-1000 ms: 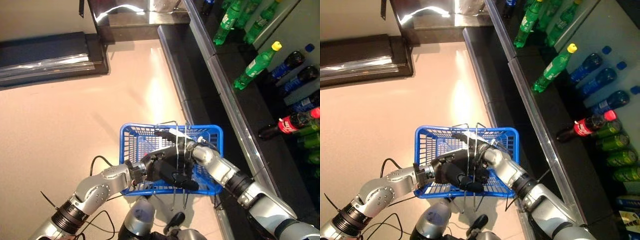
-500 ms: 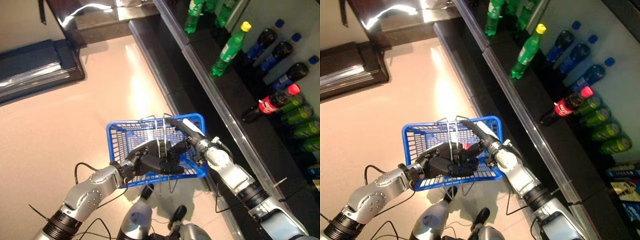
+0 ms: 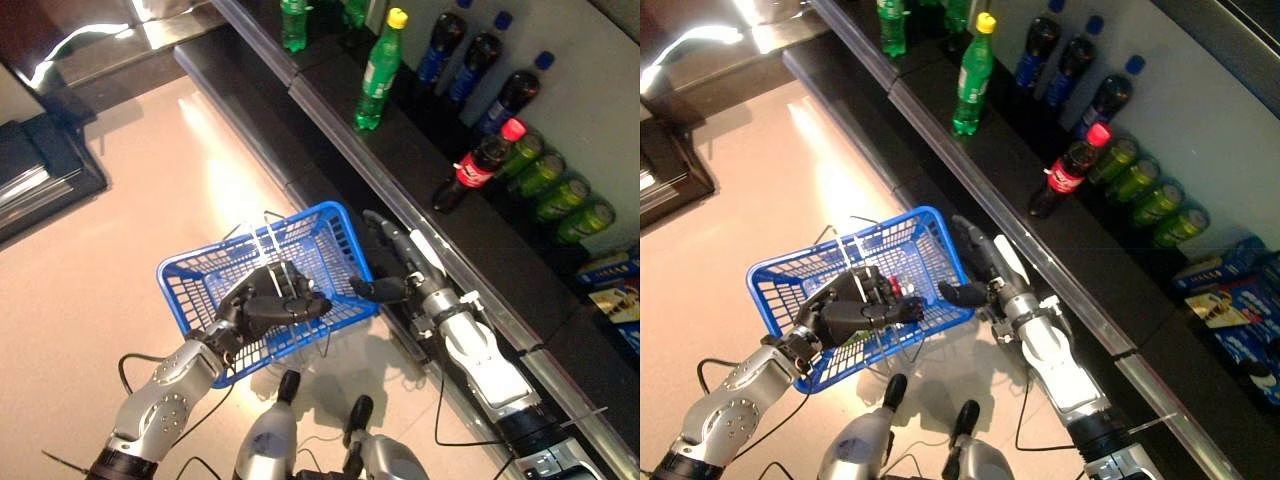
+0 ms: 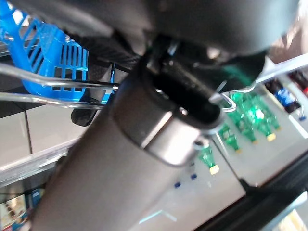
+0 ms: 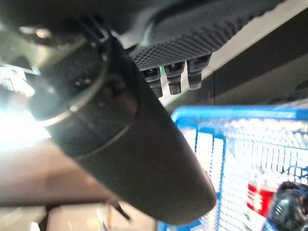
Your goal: Pick up the drink and place into the basket.
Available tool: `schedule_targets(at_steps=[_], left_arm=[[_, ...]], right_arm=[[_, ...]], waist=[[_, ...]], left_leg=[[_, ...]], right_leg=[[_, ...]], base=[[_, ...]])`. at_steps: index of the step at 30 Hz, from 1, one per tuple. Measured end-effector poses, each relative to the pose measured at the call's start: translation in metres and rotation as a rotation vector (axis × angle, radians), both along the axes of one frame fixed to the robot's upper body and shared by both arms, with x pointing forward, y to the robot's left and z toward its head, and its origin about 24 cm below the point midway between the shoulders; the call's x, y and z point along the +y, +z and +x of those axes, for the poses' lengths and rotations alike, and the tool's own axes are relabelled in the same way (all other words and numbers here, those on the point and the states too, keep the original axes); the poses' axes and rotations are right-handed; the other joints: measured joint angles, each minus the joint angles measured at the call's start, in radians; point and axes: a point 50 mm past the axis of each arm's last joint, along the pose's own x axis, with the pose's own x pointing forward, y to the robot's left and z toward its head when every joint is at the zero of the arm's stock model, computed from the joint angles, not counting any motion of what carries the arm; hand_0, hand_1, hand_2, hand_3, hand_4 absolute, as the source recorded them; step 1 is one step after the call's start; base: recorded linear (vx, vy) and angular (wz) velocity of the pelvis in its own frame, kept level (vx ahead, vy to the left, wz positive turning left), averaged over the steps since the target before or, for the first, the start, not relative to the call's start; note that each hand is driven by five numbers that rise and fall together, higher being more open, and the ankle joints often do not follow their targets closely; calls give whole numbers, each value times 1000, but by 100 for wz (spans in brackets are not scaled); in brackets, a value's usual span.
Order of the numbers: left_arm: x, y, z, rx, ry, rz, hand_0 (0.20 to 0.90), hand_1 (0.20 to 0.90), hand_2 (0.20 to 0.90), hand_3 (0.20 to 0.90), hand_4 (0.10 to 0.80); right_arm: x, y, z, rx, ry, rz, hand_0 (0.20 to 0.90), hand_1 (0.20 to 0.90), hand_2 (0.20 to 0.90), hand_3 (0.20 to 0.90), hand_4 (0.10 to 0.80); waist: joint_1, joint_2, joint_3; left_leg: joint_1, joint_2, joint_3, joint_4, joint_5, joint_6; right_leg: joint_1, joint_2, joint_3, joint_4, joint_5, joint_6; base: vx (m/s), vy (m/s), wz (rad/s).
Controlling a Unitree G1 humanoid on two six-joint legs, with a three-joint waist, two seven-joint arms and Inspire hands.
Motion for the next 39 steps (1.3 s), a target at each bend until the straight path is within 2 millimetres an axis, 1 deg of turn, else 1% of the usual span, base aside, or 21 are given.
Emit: schedule_targets(at_steps=[3,6,10,13,16,20,22,24,25,26,27,28,29,30,31,32,34,36,37,38,39], left_arm=[[16,-18,-7,64,97,-6,300,300,300,200,100],[33,-46,-20,168,224,-30,300,300,300,200,100],[41,-72,-33,260,321,-70,300,300,300,200,100],[47,-85,-41,305,373,-64,300,300,300,200,100],[55,-97,-49,355,416,-48,300,300,300,200,100],[62,-128,-70,484,499,-51,300,300,300,200,100],[62,-151,-87,592,540,-48,300,300,300,200,100],[62,-167,-101,669,576,-42,300,300,300,200,100],[61,-174,-109,700,611,-54,300,300,300,200,100],[61,-177,-112,712,626,-59,300,300,300,200,100],[62,-186,-120,752,670,-67,300,300,300,200,100],[62,-189,-123,766,683,-71,300,300,300,200,100],[61,-197,-131,798,701,-70,300,300,300,200,100],[59,-202,-137,839,702,-56,300,300,300,200,100],[58,-207,-143,872,697,-42,300,300,300,200,100],[57,-211,-150,903,684,-22,300,300,300,200,100],[57,-214,-154,927,677,-10,300,300,300,200,100],[58,-215,-154,936,670,0,300,300,300,200,100],[58,-215,-153,939,664,9,300,300,300,200,100],[59,-214,-152,936,662,14,300,300,300,200,100],[60,-214,-153,937,659,23,300,300,300,200,100]], right_arm=[[-20,-12,-13,46,-66,94,900,900,900,900,800],[-35,-28,-28,105,-120,185,900,900,900,900,800],[-51,-46,-46,156,-201,263,900,900,900,900,800],[-67,-61,-61,210,-278,281,900,900,900,900,800],[-79,-75,-68,257,-359,304,900,900,900,900,800],[-88,-103,-82,362,-450,323,900,900,900,900,800],[-93,-124,-93,451,-503,316,900,900,900,900,800],[-100,-146,-108,553,-561,302,900,900,900,900,800],[-103,-157,-117,607,-588,294,900,900,900,900,800],[-104,-161,-121,629,-598,290,900,900,900,900,800],[-108,-177,-135,716,-634,279,900,900,900,900,800],[-109,-182,-140,745,-645,275,900,900,900,900,800],[-113,-194,-155,825,-673,265,900,900,900,900,800],[-115,-202,-165,881,-692,261,900,900,900,900,800],[-115,-208,-174,925,-705,264,900,900,900,900,800],[-116,-216,-190,986,-729,273,900,900,900,900,800],[-116,-224,-208,1063,-756,283,900,900,900,900,800],[-115,-227,-216,1099,-761,292,900,900,900,900,800],[-113,-229,-217,1118,-757,302,900,900,900,900,800],[-110,-230,-214,1127,-740,315,900,900,900,900,800],[-108,-231,-208,1139,-725,330,900,900,900,900,800]], waist=[[-38,0,0],[-73,0,0],[-117,-1,-1],[-148,-2,-1],[-166,-1,-4],[-198,4,-63],[-211,9,-115],[-225,8,-159],[-228,7,-180],[-228,7,-188],[-226,6,-212],[-221,7,-222],[-198,10,-241],[-184,21,-257],[-181,22,-273],[-181,23,-292],[-183,20,-311],[-187,17,-314],[-191,15,-316],[-183,13,-318],[-174,14,-317]], left_leg=[[1,2,17,0,-5,1],[19,7,58,-1,-17,4],[36,15,89,-1,-29,2],[39,18,98,-1,-32,1],[50,23,118,-2,-37,-1],[59,31,140,-2,-46,-4],[66,34,154,-3,-53,-6],[70,38,164,-3,-56,-8],[73,39,170,-2,-58,-10],[75,39,171,-3,-59,-10],[81,34,172,-2,-62,-13],[85,34,170,-2,-64,-14],[104,21,118,-2,-78,-5],[110,13,100,-2,-83,2],[116,12,94,-3,-88,8],[120,3,92,-2,-92,12],[119,-6,109,-2,-95,16],[118,-7,133,-2,-97,19],[120,-14,172,-2,-98,21],[116,-17,188,3,-99,27],[108,-5,220,6,-102,33]], right_leg=[[-8,1,9,0,3,-1],[-11,4,49,0,6,-1],[-10,10,74,0,8,-3],[-12,14,89,0,8,-5],[-12,19,114,0,11,-8],[-14,27,137,0,11,-9],[-14,28,148,0,9,-11],[-16,34,154,0,8,-13],[-19,39,171,-1,8,-13],[-20,40,173,-1,9,-15],[-25,44,191,-2,9,-17],[-26,46,200,-5,9,-17],[-29,52,232,-4,12,-20],[-33,54,256,-5,15,-21],[-33,54,269,-5,16,-19],[-38,53,284,-3,18,-19],[-55,49,314,-5,29,-10],[-74,42,308,0,48,-4],[-104,44,298,22,71,-6],[-130,53,263,24,108,-25],[-150,59,236,-2,165,-32]], base=[[45,34,-18],[49,42,-40],[37,55,-24],[32,20,-14],[30,-12,-20],[44,-35,-18],[40,-16,-20],[24,3,-17],[16,13,-24],[20,74,-28],[13,89,-26],[8,134,-59],[-1,96,-76],[-9,154,-80],[-15,137,-57],[-41,136,-41],[-73,74,-49],[-97,46,-61],[-181,33,-94],[-238,11,-143],[-263,-27,-135]])
